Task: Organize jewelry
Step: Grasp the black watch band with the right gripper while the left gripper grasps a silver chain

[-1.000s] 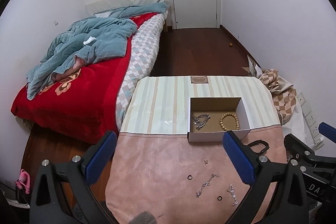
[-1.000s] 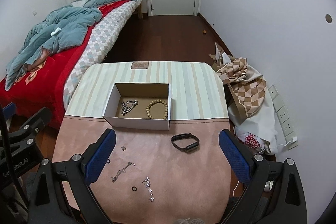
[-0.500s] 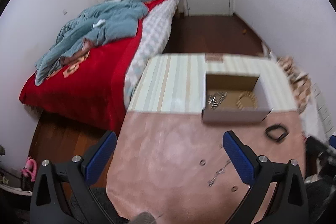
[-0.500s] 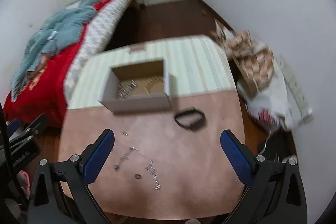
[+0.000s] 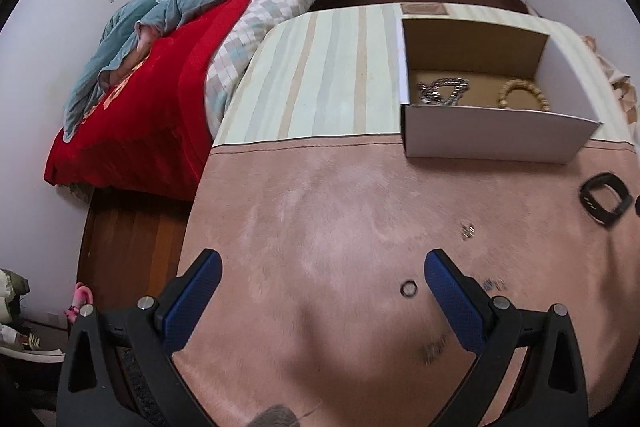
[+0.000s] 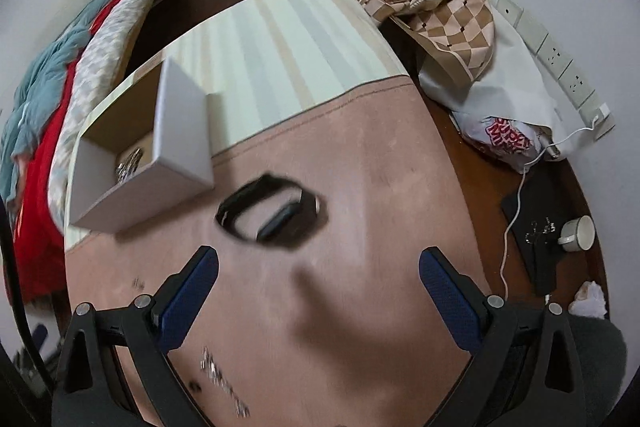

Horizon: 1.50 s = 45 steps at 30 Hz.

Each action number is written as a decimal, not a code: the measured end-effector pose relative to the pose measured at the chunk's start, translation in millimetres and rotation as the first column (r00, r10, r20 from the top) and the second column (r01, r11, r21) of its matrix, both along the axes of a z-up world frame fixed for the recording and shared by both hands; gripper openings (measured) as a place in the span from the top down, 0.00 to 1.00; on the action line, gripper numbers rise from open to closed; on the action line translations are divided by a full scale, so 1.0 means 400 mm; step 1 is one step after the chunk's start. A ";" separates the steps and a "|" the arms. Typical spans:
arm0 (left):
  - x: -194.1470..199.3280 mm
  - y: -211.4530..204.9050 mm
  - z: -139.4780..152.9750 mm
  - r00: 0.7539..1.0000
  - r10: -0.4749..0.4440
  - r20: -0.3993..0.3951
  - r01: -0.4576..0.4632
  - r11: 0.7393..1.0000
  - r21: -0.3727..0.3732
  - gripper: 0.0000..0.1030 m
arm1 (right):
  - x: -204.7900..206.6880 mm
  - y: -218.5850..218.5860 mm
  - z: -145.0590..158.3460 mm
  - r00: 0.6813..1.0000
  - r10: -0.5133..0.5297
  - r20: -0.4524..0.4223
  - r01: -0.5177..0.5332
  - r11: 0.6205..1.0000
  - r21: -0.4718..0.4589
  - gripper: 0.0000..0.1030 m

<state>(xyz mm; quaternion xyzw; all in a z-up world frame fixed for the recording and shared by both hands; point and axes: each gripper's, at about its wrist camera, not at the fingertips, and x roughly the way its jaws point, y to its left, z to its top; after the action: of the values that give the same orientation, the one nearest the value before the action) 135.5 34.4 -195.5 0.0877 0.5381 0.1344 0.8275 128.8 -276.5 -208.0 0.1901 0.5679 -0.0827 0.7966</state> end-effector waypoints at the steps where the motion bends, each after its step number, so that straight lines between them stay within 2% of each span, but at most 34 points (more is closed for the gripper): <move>1: 0.007 0.003 -0.007 1.000 0.005 -0.003 -0.005 1.000 0.006 0.00 | 0.014 -0.003 -0.008 1.000 -0.004 -0.002 0.004 1.000 0.004 0.02; 4: 0.018 0.021 -0.025 1.000 0.019 -0.017 -0.019 1.000 0.019 0.00 | 0.061 -0.002 -0.042 1.000 -0.002 -0.020 0.002 1.000 0.020 0.13; 8: 0.010 0.055 -0.045 0.999 0.030 -0.039 -0.029 0.999 0.034 0.00 | 0.100 0.021 -0.085 0.996 0.026 -0.080 -0.024 0.999 0.030 0.45; 9: 0.004 0.064 -0.049 0.998 0.031 -0.045 -0.029 0.999 0.038 0.00 | 0.102 0.031 -0.081 0.997 0.038 -0.070 -0.038 0.999 0.006 0.60; 13: -0.031 0.083 -0.063 0.997 0.011 -0.078 -0.009 1.000 0.018 0.00 | 0.092 0.060 -0.079 0.994 0.091 -0.062 -0.090 0.996 0.020 0.65; 14: -0.045 0.080 -0.064 0.996 -0.005 -0.085 0.005 1.000 0.006 0.00 | 0.081 0.069 -0.074 0.993 0.108 -0.052 -0.107 0.994 0.022 0.70; 15: -0.052 0.076 -0.064 0.996 -0.015 -0.089 0.015 1.000 -0.003 0.00 | 0.066 0.079 -0.068 0.990 0.131 -0.044 -0.130 0.991 0.028 0.87; 20: -0.113 -0.012 -0.059 0.987 -0.111 -0.114 0.099 0.989 -0.107 0.00 | -0.038 0.098 -0.051 0.979 0.199 -0.045 -0.197 0.979 0.051 0.87; 26: -0.150 -0.161 -0.066 0.964 -0.234 -0.131 0.201 0.953 -0.225 0.02 | -0.172 0.051 -0.028 0.985 0.170 -0.038 -0.168 0.985 0.048 0.87; 31: -0.144 -0.265 -0.083 0.943 -0.301 -0.138 0.262 0.933 -0.246 0.08 | -0.222 -0.008 -0.016 0.991 0.133 -0.024 -0.133 0.991 0.019 0.87; 33: -0.139 -0.297 -0.090 0.936 -0.321 -0.143 0.283 0.930 -0.235 0.22 | -0.222 -0.026 -0.016 0.992 0.121 -0.023 -0.120 0.993 0.016 0.87; 38: -0.135 -0.328 -0.098 0.925 -0.352 -0.141 0.319 0.924 -0.213 0.40 | -0.209 -0.057 -0.018 0.995 0.097 -0.018 -0.097 0.995 0.012 0.87; 40: -0.123 -0.331 -0.102 0.922 -0.360 -0.143 0.328 0.922 -0.205 0.42 | -0.205 -0.065 -0.021 0.996 0.087 -0.021 -0.087 0.996 0.013 0.87; 43: -0.119 -0.338 -0.110 0.917 -0.370 -0.149 0.337 0.918 -0.208 0.53 | -0.199 -0.075 -0.026 0.997 0.073 -0.026 -0.073 0.997 0.018 0.87; 45: -0.118 -0.344 -0.118 0.912 -0.378 -0.159 0.342 0.915 -0.212 0.66 | -0.197 -0.078 -0.028 0.997 0.068 -0.029 -0.067 0.998 0.019 0.87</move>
<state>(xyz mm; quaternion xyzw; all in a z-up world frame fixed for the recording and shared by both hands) 88.4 -103.4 -242.6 0.1235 0.6016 -0.0793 0.7852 50.1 -307.9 -219.2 0.1767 0.5862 -0.0536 0.7888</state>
